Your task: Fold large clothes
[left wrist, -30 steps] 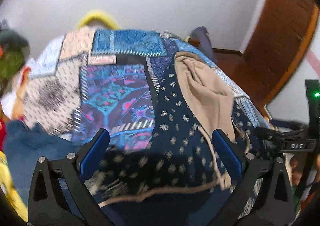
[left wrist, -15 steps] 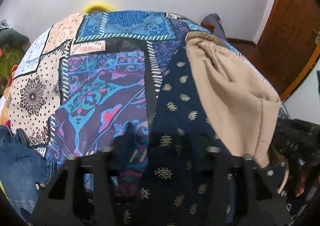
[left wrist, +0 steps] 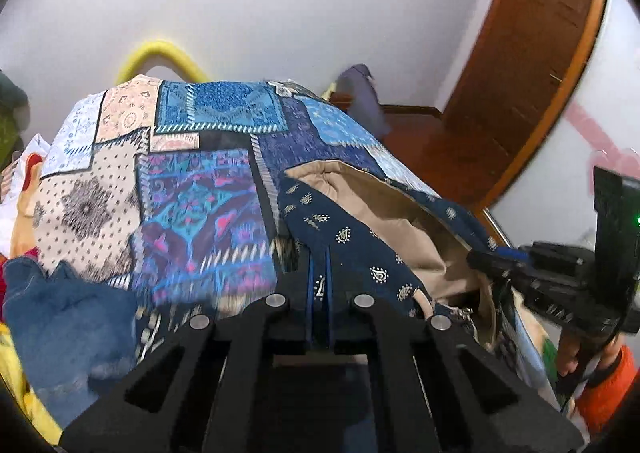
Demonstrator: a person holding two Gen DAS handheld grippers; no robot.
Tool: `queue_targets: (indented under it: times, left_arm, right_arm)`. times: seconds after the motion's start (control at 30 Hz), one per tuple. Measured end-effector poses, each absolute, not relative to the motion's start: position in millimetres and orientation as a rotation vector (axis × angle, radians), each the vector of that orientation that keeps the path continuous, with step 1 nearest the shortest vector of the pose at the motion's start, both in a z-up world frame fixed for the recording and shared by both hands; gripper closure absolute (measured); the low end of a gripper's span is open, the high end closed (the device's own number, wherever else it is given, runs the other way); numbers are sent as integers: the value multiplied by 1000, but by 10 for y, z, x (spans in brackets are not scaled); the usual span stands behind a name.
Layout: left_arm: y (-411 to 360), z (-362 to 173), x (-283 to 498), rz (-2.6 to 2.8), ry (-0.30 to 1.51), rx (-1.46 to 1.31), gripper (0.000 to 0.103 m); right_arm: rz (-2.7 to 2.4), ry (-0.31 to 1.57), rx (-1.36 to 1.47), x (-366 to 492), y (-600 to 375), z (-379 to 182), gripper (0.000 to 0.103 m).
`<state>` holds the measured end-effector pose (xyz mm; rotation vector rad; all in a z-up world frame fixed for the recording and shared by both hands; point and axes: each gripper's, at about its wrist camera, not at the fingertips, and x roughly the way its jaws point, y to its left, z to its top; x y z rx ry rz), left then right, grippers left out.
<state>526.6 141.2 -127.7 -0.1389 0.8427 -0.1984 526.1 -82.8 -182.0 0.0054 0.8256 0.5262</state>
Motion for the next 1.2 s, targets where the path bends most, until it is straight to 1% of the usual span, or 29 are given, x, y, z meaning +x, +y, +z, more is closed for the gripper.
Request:
queue_targets:
  times: [0.07, 0.17, 0.27, 0.4, 0.5, 0.63, 0.7, 0.83, 0.93, 1.0, 1.03, 1.07, 1.1, 1.13, 1.17, 1.2]
  left_arm:
    - [1415, -1261, 4969, -212, 854, -109, 99]
    - [1468, -1358, 4565, -223, 884, -99, 99]
    - [1508, -1511, 4226, -211, 895, -121, 99]
    - [1562, -1817, 4007, -187, 929, -198, 99]
    - [1581, -2077, 3984, -152, 979, -213, 99]
    - [1579, -2389, 4016, -82, 1052, -130, 99]
    - [1626, -2500, 3988, -77, 1077, -138, 99]
    - [1694, -2548, 3867, -93, 1065, -164, 99]
    - [1646, -2492, 3800, -100, 1056, -117, 99]
    - [1579, -2412, 3761, -99, 1044, -63, 91]
    - [1542, -2361, 3739, -99, 1033, -38, 80]
    - [1509, -2293, 3720, -101, 1012, -20, 66]
    - [1492, -2230, 3710, -101, 992, -12, 59]
    - [1475, -2159, 3707, -101, 971, -7, 49]
    - [1460, -2074, 3723, -103, 946, -6, 47]
    - [1444, -2009, 3743, -106, 930, -11, 47]
  right_arm:
    - [573, 816, 31, 4919, -904, -1728, 96]
    - [587, 808, 44, 4474, -977, -1750, 96]
    - [583, 831, 67, 4065, -1080, -1956, 96]
    - [489, 857, 68, 3700, -1218, -2289, 96]
    - [386, 869, -13, 3605, -1238, -2471, 96]
    - [260, 895, -173, 3570, -1208, -2638, 96]
    - [214, 915, -187, 3598, -1271, -2693, 96]
    - [15, 954, -293, 3624, -1416, -2859, 95]
    - [-15, 964, -323, 3560, -1532, -2936, 95]
    - [45, 989, -258, 3524, -1631, -2902, 95]
    - [85, 991, -211, 3518, -1675, -2848, 95]
    - [115, 979, -175, 3516, -1711, -2770, 95]
    - [140, 961, -155, 3505, -1727, -2692, 95]
    - [164, 936, -141, 3505, -1727, -2601, 95]
    - [185, 906, -134, 3511, -1709, -2495, 95]
    - [199, 881, -133, 3512, -1677, -2400, 95]
